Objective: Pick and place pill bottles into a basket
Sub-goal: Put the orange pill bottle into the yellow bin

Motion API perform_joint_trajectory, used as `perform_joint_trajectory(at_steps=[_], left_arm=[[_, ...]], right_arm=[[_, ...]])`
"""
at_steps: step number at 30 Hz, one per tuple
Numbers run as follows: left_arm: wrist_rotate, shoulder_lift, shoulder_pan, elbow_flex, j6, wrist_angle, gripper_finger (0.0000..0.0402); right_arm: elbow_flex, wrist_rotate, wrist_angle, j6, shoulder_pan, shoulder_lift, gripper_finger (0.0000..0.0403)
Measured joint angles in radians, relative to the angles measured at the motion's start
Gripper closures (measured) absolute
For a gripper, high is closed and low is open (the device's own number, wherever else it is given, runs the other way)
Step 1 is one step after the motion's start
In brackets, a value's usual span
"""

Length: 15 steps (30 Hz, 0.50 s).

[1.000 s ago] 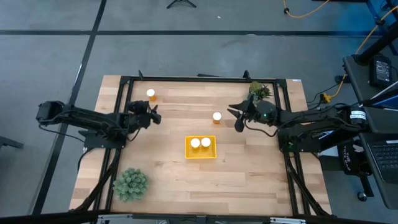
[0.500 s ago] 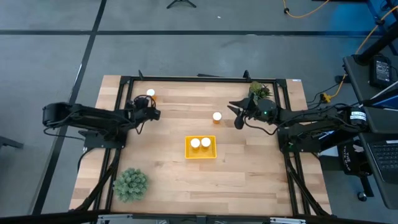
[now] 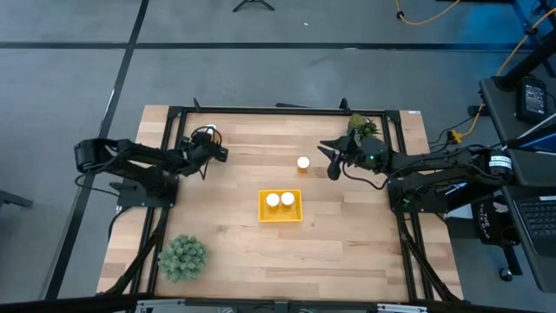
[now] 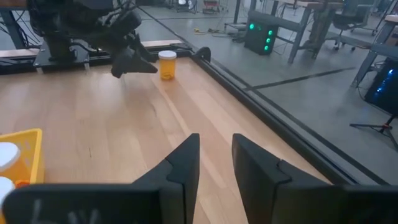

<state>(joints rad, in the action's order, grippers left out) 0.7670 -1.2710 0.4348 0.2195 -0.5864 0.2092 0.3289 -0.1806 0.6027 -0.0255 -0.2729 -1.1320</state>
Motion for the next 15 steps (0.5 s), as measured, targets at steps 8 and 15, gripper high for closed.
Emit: perform_joint_trajectory(at_steps=[8, 15], left_arm=[[-0.031, -0.071, 0.067, 0.0, 0.035, 0.117, 0.0162], [-0.031, -0.159, 0.094, 0.0, 0.062, 0.242, 0.0162]], right_arm=[[0.0, 0.0, 0.0, -0.006, 0.0, 0.0, 0.0304], [0.0, 0.0, -0.001, -0.009, 0.0, 0.0, 0.0304]])
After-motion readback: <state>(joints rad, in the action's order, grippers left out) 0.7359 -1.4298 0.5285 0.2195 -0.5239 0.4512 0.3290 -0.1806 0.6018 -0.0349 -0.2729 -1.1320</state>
